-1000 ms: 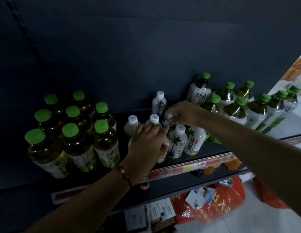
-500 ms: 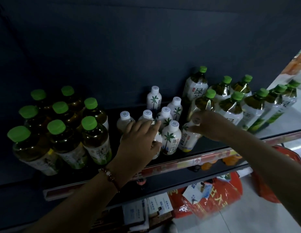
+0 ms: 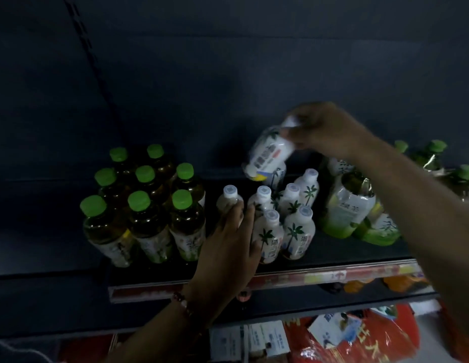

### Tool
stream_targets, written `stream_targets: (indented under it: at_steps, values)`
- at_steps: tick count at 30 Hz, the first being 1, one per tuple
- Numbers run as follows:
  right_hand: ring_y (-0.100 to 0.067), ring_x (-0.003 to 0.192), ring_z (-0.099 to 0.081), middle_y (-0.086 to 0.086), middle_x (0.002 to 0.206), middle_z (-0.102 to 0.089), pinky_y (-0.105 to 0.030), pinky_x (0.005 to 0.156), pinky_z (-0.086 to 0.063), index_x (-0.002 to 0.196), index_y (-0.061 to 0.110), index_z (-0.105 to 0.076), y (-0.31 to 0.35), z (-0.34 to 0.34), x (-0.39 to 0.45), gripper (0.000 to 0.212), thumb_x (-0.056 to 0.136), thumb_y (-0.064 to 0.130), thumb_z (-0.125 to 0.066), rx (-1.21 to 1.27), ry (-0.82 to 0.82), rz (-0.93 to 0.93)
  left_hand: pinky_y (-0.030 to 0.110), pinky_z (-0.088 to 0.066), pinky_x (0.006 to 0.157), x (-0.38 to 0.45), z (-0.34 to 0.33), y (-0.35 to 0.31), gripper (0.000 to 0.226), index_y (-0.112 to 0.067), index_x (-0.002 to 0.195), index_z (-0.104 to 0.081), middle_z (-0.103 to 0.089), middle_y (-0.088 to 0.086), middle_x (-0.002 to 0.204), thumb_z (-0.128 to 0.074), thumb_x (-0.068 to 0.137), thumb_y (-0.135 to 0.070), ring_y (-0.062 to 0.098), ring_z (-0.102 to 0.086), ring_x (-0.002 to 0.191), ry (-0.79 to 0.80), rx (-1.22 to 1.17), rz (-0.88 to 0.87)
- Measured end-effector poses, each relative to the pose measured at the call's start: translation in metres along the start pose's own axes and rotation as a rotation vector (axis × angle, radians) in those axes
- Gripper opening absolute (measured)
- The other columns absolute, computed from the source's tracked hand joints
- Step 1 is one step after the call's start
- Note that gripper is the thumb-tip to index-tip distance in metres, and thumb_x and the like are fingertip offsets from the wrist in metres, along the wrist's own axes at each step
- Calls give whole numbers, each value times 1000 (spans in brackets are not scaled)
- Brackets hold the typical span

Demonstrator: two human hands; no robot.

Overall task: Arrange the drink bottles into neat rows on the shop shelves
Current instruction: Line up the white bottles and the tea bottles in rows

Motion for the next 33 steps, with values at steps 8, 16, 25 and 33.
stream_targets:
  at_steps: [8,16,25,33]
  values:
    - [-21,105,-61,-1,115,-67,-33,93,-48,113,20,-67,1,-119,73,26,89,28,-63,-428,432,199,41,-34,112,8,0,-3,78,-12,156,-19,-13,19,164,-55,92,-38,33,-21,149,-9,-62,57]
    - [-14,113,-55,3,129,-58,-25,91,-38,136,27,-50,-31,-124,77,52,88,39,-65,-371,514,74,35,-11,123,36,-4,-1,87,-15,158,5,9,9,166,-50,97,-42,19,2,152,20,-221,208]
    - [-24,115,-58,-7,126,-65,-27,95,-44,114,15,-69,-89,-85,77,27,89,18,-61,-521,277,-162,37,-29,113,37,-2,2,84,-11,157,7,21,9,164,-40,101,-51,29,-17,150,151,-57,220]
    - [-6,101,-55,4,114,-66,-16,81,-33,123,19,-65,-60,-95,60,37,88,30,-68,-329,426,6,40,-24,119,39,-1,5,86,-11,158,1,18,8,165,-20,92,-61,26,-3,153,161,-20,227]
Point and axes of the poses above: each hand's wrist, its own x-axis towards the middle knuckle, its own z-axis out of the back of the hand, y = z × x, the point moved 1 cm from there along x, towards the middle knuckle
